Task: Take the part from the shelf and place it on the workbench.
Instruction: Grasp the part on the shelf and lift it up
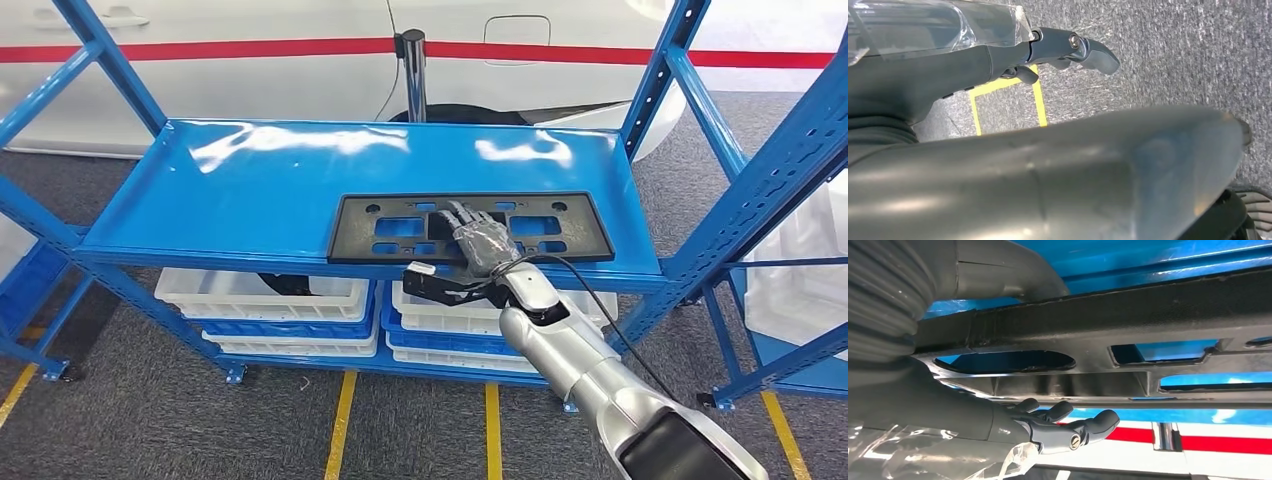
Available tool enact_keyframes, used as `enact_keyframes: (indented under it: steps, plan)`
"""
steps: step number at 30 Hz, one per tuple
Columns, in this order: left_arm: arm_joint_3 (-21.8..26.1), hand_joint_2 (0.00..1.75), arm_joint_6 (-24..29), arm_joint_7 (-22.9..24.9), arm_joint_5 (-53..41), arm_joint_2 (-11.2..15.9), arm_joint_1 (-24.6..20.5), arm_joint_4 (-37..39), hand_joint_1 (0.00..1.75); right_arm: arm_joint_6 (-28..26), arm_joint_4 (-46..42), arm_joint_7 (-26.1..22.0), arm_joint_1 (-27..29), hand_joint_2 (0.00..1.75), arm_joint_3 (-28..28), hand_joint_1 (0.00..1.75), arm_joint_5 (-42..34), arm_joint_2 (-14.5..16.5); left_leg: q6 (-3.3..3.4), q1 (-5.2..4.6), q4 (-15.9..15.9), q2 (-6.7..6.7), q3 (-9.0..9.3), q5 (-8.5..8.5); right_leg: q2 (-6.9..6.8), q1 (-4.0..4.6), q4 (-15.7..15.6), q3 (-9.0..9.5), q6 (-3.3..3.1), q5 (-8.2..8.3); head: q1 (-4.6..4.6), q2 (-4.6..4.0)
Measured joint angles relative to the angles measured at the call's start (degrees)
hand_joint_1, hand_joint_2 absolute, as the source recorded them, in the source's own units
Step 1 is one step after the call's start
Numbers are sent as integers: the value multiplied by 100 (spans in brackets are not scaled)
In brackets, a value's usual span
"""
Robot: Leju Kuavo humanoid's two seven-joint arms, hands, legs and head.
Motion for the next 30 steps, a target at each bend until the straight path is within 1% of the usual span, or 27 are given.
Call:
enact_keyframes:
  steps: [1, 2, 7, 12, 15, 19, 30]
  plan:
    - [0, 0, 1, 0, 3, 0, 0, 0, 0, 11, 30, 7, -12, 175, 1, 154, -13, 9, -2, -4, 0, 0, -1, 1, 0, -1, -3, 1, -4, 4, 0, 0]
    - [0, 0, 2, 1, 3, 0, 0, 0, 0, 16, 59, 9, -23, 175, 1, 175, -26, 17, -2, -10, 1, 0, -1, 2, 0, -3, -5, 2, -7, 7, 0, 0]
    - [4, 0, 15, 0, 1, 1, 0, 0, 0, 43, 174, 7, -57, 175, 6, 175, -99, 55, 1, -43, 15, 0, -4, 3, 0, -22, -6, 4, -2, 14, -2, 0]
    - [4, 0, 46, 0, -11, 1, -1, 0, 0, 45, 226, 6, -78, 175, 38, 175, -140, 75, 3, -48, 20, 0, -5, 1, -1, -46, -7, 4, 0, 16, -2, 0]
    - [4, 0, 81, -14, -41, 2, -1, 0, 0, 45, 236, 7, -91, 175, 42, 175, -144, 86, 3, -47, 20, 0, -4, 1, -1, -46, -7, 4, 0, 16, -2, 0]
    - [4, 175, 131, -74, -120, 1, -3, 0, 0, 47, 238, 7, -116, 175, 49, 175, -146, 90, 3, -46, 19, 0, -3, 1, -1, -44, -7, 5, 0, 15, -1, 0]
    - [3, 175, 127, -288, -206, 2, -10, 0, 0, 65, 240, 15, -162, 175, 67, 175, -154, 89, 3, -46, 20, 0, -1, 1, -1, -44, -7, 6, 0, 15, -2, 0]
